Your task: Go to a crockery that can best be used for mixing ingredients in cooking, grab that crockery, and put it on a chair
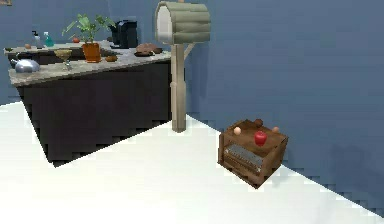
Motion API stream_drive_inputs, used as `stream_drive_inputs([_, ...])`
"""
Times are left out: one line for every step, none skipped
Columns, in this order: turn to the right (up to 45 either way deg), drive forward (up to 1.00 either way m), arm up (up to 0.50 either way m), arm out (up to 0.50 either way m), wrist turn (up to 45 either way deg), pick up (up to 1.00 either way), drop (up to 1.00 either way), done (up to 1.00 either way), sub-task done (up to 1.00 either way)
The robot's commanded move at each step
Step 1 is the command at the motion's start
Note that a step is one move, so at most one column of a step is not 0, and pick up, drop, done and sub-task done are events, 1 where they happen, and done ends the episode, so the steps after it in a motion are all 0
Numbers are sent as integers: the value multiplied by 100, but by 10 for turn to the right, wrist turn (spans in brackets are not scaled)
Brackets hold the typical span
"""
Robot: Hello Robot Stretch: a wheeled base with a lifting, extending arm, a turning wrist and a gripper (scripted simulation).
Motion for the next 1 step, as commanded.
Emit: stream_drive_inputs([0,0,-26,0,0,0,0,0,0])
